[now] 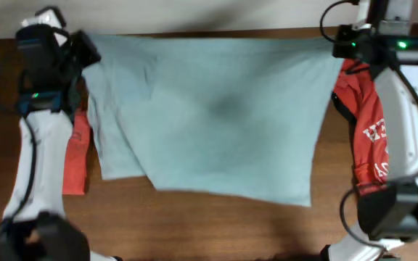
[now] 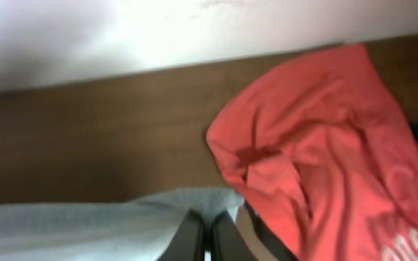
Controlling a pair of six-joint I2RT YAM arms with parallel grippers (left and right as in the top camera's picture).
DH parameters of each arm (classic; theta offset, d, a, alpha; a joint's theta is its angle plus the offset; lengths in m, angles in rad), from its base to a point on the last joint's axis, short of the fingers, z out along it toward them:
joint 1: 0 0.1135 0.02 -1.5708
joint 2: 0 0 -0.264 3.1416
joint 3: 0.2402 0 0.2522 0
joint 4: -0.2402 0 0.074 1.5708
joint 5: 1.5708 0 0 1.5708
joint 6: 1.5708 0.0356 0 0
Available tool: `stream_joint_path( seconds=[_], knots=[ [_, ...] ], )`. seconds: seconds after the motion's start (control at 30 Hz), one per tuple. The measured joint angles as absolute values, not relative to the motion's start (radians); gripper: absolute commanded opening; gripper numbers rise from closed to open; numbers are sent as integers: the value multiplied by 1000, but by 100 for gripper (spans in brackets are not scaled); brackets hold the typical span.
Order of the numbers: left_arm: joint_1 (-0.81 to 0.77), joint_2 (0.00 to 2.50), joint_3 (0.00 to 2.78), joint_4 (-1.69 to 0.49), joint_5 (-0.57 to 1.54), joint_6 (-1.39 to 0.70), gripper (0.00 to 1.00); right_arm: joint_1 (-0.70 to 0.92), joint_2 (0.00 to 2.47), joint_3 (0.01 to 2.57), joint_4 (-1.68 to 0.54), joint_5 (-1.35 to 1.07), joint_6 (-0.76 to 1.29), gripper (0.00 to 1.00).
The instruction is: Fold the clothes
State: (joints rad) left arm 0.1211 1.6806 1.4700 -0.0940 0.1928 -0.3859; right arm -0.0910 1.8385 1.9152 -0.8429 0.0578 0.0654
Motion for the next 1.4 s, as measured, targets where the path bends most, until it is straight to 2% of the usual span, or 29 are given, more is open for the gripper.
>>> stream_joint_path(
  seconds=[0.1, 0.23, 0.37, 0.57, 0.7, 0.87, 1.17, 1.4],
  knots=[
    [121, 1704, 1502, 3, 232, -386, 0, -92, 1852, 2006, -847, 51, 98, 6],
    [128, 1706, 1709, -105, 259, -380, 0, -99, 1841, 2237, -898, 51, 113, 6],
    [138, 1680, 1914, -333, 268, -336, 0, -111, 1786, 2350, -1018, 61, 108, 6],
    [138, 1650, 1973, -823, 287, -312, 0, -112, 1785, 2352, -1333, 130, 104, 6],
    [135, 1702, 1964, -1090, 289, -305, 0, -112, 1840, 2284, -1479, 154, 86, 4],
    [119, 1838, 1903, -1337, 283, -274, 0, -112, 1874, 2073, -1507, 178, 55, 4],
    [78, 2022, 1693, -1452, 273, -203, 0, -137, 1887, 1670, -1459, 187, 52, 4],
    [58, 2024, 1563, -1481, 223, -178, 0, -146, 1887, 1616, -1459, 187, 61, 4]
  ],
)
